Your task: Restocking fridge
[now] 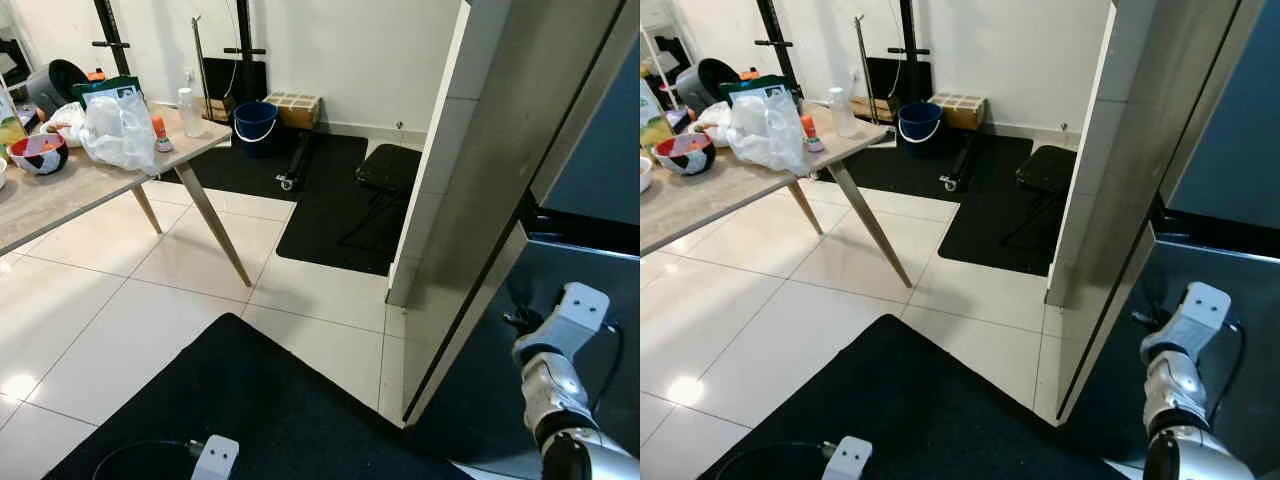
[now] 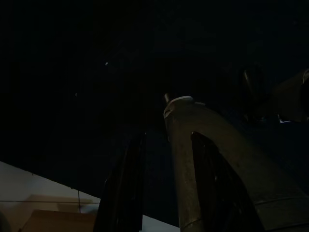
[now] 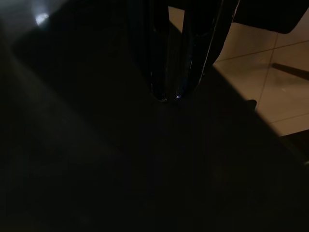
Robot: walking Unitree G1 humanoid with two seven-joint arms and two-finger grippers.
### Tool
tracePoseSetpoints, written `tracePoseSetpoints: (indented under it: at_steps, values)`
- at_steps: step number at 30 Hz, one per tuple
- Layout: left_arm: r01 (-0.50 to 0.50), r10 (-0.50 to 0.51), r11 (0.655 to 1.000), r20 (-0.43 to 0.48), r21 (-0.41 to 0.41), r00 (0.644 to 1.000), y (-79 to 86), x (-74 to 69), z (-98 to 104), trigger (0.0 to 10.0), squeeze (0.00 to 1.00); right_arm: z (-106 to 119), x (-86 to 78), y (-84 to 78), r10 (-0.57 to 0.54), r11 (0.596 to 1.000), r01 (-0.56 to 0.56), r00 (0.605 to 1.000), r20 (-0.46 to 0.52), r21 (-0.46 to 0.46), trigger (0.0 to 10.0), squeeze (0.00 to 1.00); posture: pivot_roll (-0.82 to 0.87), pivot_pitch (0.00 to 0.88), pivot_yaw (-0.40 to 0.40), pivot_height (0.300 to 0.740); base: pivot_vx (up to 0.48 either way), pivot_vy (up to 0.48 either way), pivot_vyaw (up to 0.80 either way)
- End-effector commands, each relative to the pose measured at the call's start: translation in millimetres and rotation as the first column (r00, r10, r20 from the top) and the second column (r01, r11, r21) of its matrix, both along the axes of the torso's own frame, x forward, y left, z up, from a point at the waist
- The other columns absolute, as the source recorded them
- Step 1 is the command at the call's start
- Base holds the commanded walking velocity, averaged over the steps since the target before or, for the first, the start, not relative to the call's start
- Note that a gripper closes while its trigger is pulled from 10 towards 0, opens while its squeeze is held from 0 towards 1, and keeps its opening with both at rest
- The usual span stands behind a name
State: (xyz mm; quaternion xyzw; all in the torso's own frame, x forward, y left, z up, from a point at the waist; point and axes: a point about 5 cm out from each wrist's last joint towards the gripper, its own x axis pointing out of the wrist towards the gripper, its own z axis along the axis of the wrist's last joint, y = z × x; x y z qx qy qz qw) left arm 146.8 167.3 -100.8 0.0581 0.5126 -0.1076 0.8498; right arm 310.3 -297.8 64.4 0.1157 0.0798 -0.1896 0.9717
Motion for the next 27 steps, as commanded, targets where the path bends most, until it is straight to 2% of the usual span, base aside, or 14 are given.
tracePoseSetpoints:
  at_steps: [1, 11, 17, 21, 23, 24, 25, 26, 27]
  values:
    - [-0.022, 0.022, 1.000, -0.003, 0.019, 1.000, 9.2, -3.4, 0, 10.0, 0.00, 0, 2.9, 4.1, 0.018, 1.000, -0.018, 1.000, -0.008, 0.001, 10.0, 0.00, 0.04, 0.000, -0.023, 0.740, 0.000, 0.000, 0.00]
    - [-0.021, 0.021, 1.000, 0.004, 0.015, 1.000, 7.9, -0.6, 0, 10.0, 0.00, -16, -11.0, 1.9, 0.014, 1.000, -0.013, 0.999, -0.048, 0.014, 10.0, 0.00, 0.04, 0.000, -0.023, 0.740, 0.000, 0.000, 0.00]
    - [-0.012, 0.012, 1.000, 0.011, 0.018, 1.000, 8.4, 2.8, 2, 10.0, 0.00, -12, -7.5, 3.4, 0.031, 0.999, -0.031, 0.999, -0.037, 0.018, 10.0, 0.00, 0.04, 0.000, -0.020, 0.740, 0.000, 0.000, 0.00]
    - [-0.008, 0.007, 1.000, 0.013, 0.020, 1.000, 8.5, 4.3, 2, 10.0, 0.00, -28, -10.7, 16.9, 0.129, 0.992, -0.127, 0.979, -0.156, 0.022, 10.0, 0.00, 0.03, 0.000, -0.023, 0.740, 0.000, 0.000, 0.00]
    - [-0.007, 0.006, 1.000, 0.012, 0.020, 1.000, 8.2, 4.2, 2, 10.0, 0.00, -50, -24.8, 25.6, 0.180, 0.983, -0.181, 0.945, -0.273, 0.022, 10.0, 0.00, 0.04, 0.000, -0.026, 0.740, 0.000, 0.000, 0.00]
    - [-0.007, 0.006, 1.000, 0.012, 0.020, 1.000, 8.2, 4.2, 2, 10.0, 0.00, -50, -24.8, 25.6, 0.180, 0.983, -0.181, 0.945, -0.273, 0.022, 10.0, 0.00, 0.04, 0.000, -0.026, 0.740, 0.000, 0.000, 0.00]
    - [-0.006, 0.006, 1.000, 0.011, 0.020, 1.000, 8.1, 3.6, 2, 10.0, 0.00, -60, -33.1, 28.6, 0.193, 0.980, -0.196, 0.927, -0.321, 0.022, 10.0, 0.00, 0.04, 0.000, -0.026, 0.740, 0.000, 0.000, 0.00]
    - [-0.005, 0.005, 1.000, 0.009, 0.020, 1.000, 8.2, 2.6, 2, 10.0, 0.00, -79, -50.8, 35.2, 0.212, 0.974, -0.223, 0.884, -0.416, 0.023, 10.0, 0.00, 0.05, 0.000, -0.026, 0.740, 0.000, 0.000, 0.00]
    - [-0.005, 0.005, 1.000, 0.009, 0.020, 1.000, 8.2, 2.6, 2, 10.0, 0.00, -79, -50.8, 35.2, 0.212, 0.974, -0.223, 0.884, -0.416, 0.023, 10.0, 0.00, 0.05, 0.000, -0.026, 0.740, 0.000, 0.000, 0.00]
